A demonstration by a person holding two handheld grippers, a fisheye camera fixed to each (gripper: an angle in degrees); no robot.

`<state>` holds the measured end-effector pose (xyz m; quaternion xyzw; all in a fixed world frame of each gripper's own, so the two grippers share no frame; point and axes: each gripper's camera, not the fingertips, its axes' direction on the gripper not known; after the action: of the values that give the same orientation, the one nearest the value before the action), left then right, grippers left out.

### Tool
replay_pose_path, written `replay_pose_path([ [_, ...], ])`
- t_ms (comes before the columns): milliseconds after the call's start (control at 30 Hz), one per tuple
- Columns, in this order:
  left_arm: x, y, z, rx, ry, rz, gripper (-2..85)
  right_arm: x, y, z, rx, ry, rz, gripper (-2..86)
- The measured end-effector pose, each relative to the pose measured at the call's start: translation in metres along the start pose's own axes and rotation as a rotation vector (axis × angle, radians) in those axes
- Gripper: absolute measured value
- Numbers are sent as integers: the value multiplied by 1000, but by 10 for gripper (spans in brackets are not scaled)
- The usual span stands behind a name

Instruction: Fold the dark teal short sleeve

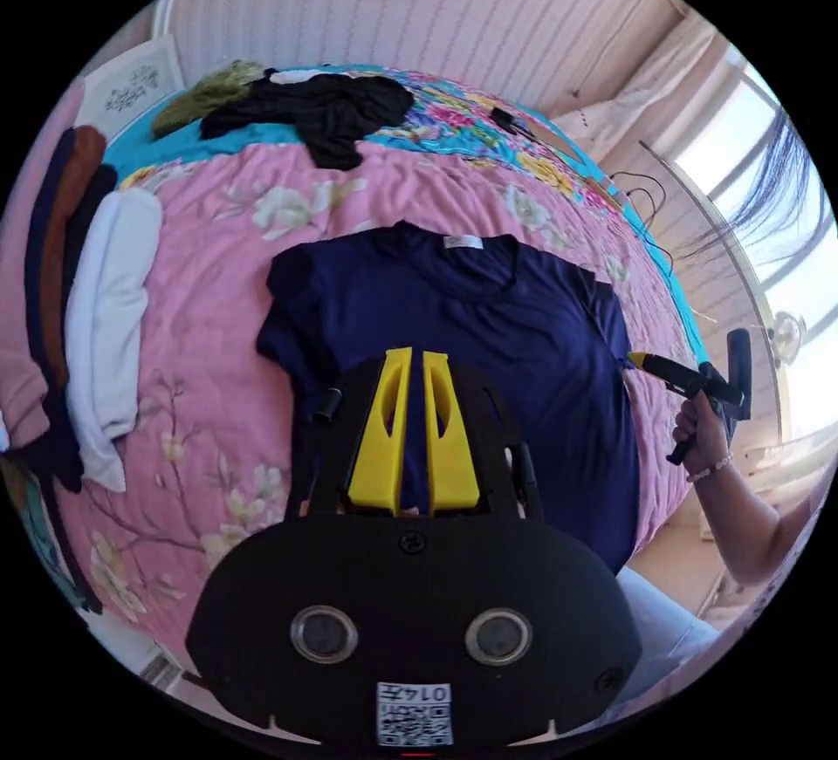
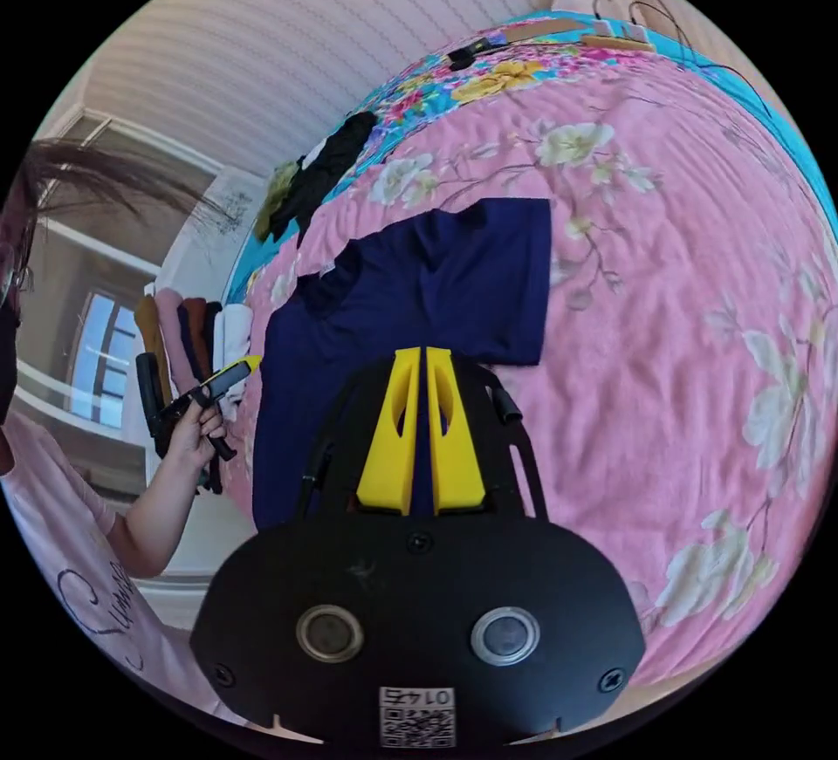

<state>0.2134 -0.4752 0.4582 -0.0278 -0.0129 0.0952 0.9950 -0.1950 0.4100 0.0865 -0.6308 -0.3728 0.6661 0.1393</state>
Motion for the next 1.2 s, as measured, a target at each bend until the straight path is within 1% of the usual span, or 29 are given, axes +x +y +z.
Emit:
replay_pose_path([
  [100, -54, 36, -11, 30, -95, -129, 8, -62, -19, 63, -84, -25, -192, 8],
  [167, -75, 50, -11, 44, -117, -173, 8, -99, -29, 104, -140, -95, -274, 10],
  [233, -95, 63, -9, 61, -112, -228, 9, -150, -39, 158, -214, -202, -369, 15],
  [300, -119, 75, -4, 90, -32, -302, 12, -194, -43, 195, -260, -238, -465, 22],
  [367, -130, 77, 3, 100, 14, -305, 19, -237, -43, 229, -275, -231, -584, 35],
  [433, -139, 71, 13, 92, 40, -292, 34, -283, -45, 275, -289, -170, -687, 58],
  [533, -155, 60, 33, 76, 96, -274, 40, -317, -53, 326, -334, -91, -737, 64],
  [600, -165, 56, 46, 27, 146, -263, 17, -323, -59, 345, -332, -76, -730, 64],
  [667, -168, 59, 44, 50, 180, -212, -4, -322, -64, 356, -317, -72, -706, 64],
  [733, -159, 65, 36, 75, 202, -155, -7, -312, -67, 366, -315, -37, -675, 59],
  [900, -118, 84, 37, 71, 276, -24, -9, -289, -63, 381, -335, -30, -574, 49],
  [967, -113, 90, 48, 46, 243, -25, -9, -290, -56, 387, -332, -37, -563, 49],
  [1033, -113, 94, 61, -9, 253, -52, -9, -295, -47, 399, -347, -38, -588, 50],
  [1100, -112, 98, 69, -17, 288, -71, -10, -300, -39, 410, -369, -40, -623, 52],
  [1167, -109, 99, 72, -21, 254, -52, -10, -308, -28, 425, -412, -33, -702, 59],
  [1200, -108, 99, 73, -25, 243, -49, -10, -313, -21, 437, -428, 44, -753, 67],
])
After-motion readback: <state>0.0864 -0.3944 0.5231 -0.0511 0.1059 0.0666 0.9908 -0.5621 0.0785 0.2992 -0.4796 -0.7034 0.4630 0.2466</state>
